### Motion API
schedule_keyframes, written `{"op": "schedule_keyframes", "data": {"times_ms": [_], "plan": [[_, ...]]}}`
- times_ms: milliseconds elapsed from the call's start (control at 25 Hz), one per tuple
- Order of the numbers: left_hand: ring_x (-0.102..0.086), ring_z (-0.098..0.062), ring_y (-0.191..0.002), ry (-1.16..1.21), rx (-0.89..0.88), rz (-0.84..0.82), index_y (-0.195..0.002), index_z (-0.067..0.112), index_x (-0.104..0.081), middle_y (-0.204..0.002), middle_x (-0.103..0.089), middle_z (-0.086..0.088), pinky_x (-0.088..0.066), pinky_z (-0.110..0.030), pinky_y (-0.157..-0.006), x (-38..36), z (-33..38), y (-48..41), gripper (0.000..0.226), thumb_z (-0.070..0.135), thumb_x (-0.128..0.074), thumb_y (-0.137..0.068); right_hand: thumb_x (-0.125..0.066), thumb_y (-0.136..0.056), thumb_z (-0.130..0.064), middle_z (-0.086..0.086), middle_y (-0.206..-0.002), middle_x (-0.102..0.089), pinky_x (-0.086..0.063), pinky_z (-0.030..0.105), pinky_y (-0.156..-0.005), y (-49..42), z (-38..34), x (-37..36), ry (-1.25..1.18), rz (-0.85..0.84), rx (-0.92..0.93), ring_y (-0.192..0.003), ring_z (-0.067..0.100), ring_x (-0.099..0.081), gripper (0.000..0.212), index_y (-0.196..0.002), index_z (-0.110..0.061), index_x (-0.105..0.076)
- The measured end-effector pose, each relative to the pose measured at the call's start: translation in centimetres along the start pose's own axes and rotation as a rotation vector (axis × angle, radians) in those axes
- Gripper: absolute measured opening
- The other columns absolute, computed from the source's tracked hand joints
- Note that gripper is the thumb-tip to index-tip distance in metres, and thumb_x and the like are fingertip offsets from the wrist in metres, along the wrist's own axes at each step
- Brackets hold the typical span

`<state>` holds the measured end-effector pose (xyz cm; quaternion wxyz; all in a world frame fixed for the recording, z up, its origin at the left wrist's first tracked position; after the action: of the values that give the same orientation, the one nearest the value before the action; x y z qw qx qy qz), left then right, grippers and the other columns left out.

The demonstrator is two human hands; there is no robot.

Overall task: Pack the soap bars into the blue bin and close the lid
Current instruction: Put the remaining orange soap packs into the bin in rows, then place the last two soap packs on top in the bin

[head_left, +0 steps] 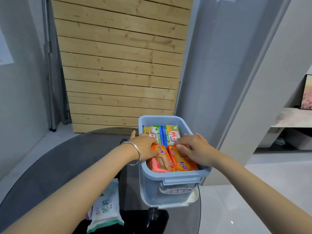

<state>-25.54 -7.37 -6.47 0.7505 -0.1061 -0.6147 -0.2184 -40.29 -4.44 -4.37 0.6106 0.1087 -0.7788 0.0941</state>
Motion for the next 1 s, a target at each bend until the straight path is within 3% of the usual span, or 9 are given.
{"op": "schedule_keyframes", "data": {"times_ms": [80, 160, 240, 360, 440, 520, 720, 880, 1000], "plan": [[-0.033, -0.019, -0.133, 0.043, -0.034, -0.030, -0.125, 0.029, -0.052, -0.133, -0.050, 0.000, -0.006, -0.051, -0.116, -0.3, 0.0, -0.2, 0.042, 0.048, -0.048, -0.088, -0.034, -0.099, -0.043, -0.020, -0.110, -0.063, -0.014, 0.040, -0.116, 0.1, 0.2, -1.1, -0.102, -0.044, -0.003, -0.107, -0.002, -0.051, 0.035, -0.123, -0.036, -0.059], [-0.027, -0.019, -0.137, 0.052, -0.036, -0.046, -0.128, 0.032, -0.051, -0.138, -0.046, 0.000, -0.005, -0.050, -0.116, -0.5, -0.1, -0.4, 0.044, 0.048, -0.049, -0.087, -0.032, -0.098, -0.048, -0.030, -0.084, -0.057, -0.020, 0.038, -0.115, 0.2, 0.7, -1.2, -0.177, -0.021, -0.038, -0.090, -0.008, -0.050, 0.037, -0.121, -0.038, -0.059], [-0.025, -0.018, -0.138, 0.064, -0.014, -0.018, -0.129, 0.033, -0.049, -0.140, -0.044, 0.000, 0.000, -0.052, -0.116, -0.6, 0.0, -0.3, 0.046, 0.051, -0.048, -0.087, -0.032, -0.097, -0.050, -0.029, -0.077, -0.055, -0.029, 0.040, -0.112, 0.5, 0.9, -1.1, -0.265, -0.026, -0.082, -0.094, -0.001, -0.051, 0.039, -0.120, -0.037, -0.060], [-0.028, -0.017, -0.137, 0.275, -0.037, 0.239, -0.134, 0.030, -0.042, -0.142, -0.043, 0.003, -0.008, -0.049, -0.117, 0.6, -0.4, 1.5, 0.048, 0.050, -0.044, -0.089, -0.030, -0.099, -0.047, -0.027, -0.089, -0.056, -0.023, 0.042, -0.116, 1.2, 0.1, -0.5, -0.316, -0.015, -0.105, -0.105, 0.006, -0.050, 0.037, -0.119, -0.035, -0.059], [-0.031, -0.014, -0.135, 0.450, -0.044, 0.498, -0.134, 0.027, -0.043, -0.140, -0.046, 0.004, -0.017, -0.036, -0.114, 1.8, -2.3, 4.5, 0.044, 0.043, -0.042, -0.093, -0.033, -0.100, -0.040, -0.027, -0.105, -0.055, -0.014, 0.038, -0.119, 2.0, -1.8, 0.4, -0.303, 0.089, -0.017, -0.109, -0.002, -0.051, 0.033, -0.121, -0.033, -0.058], [-0.035, -0.010, -0.130, 0.574, 0.017, 0.607, -0.133, 0.025, -0.046, -0.136, -0.048, 0.005, -0.023, -0.026, -0.106, 1.5, -5.8, 7.7, 0.042, 0.039, -0.042, -0.093, -0.041, -0.099, -0.033, -0.030, -0.115, -0.052, -0.025, 0.034, -0.116, 3.1, -4.9, 1.5, -0.431, 0.209, 0.088, -0.114, -0.010, -0.047, 0.030, -0.122, -0.029, -0.060], [-0.028, -0.017, -0.139, 0.606, 0.315, 0.437, -0.140, 0.021, -0.035, -0.148, -0.037, 0.001, -0.024, -0.035, -0.112, -4.0, -14.3, 13.1, 0.053, 0.042, -0.043, -0.092, -0.048, -0.097, -0.029, -0.016, -0.129, -0.060, -0.032, 0.005, -0.101, 3.9, -14.2, -0.1, -0.752, 0.225, 0.272, -0.122, -0.009, -0.047, 0.028, -0.121, -0.029, -0.062], [-0.026, -0.026, -0.141, 0.654, 0.485, 0.349, -0.143, 0.010, -0.027, -0.152, -0.030, -0.010, -0.022, -0.038, -0.115, -8.5, -17.5, 15.3, 0.064, 0.039, -0.049, -0.091, -0.046, -0.097, -0.034, -0.004, -0.145, -0.047, -0.031, 0.018, -0.108, 2.6, -18.4, -9.5, -0.750, -0.142, 0.170, -0.132, 0.006, -0.043, 0.043, -0.138, -0.022, -0.045], [-0.041, -0.035, -0.130, 0.740, 0.550, 0.364, -0.123, 0.004, -0.045, -0.133, -0.049, -0.019, -0.032, -0.044, -0.109, -11.3, -18.4, 16.2, 0.047, 0.035, -0.054, -0.088, -0.049, -0.094, -0.043, 0.003, -0.158, -0.022, -0.017, 0.024, -0.113, 2.6, -16.0, -15.9, -0.624, -0.192, -0.102, -0.145, 0.015, -0.020, 0.066, -0.148, -0.014, -0.024]]}}
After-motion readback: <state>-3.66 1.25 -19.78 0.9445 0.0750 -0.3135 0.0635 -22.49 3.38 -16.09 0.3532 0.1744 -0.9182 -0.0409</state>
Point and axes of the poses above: each hand's wrist, its own y-axis away from the middle knuckle, its own x-axis out of the back of the hand, z = x × y, the point moved 8 cm from there along -y, towards the middle knuckle
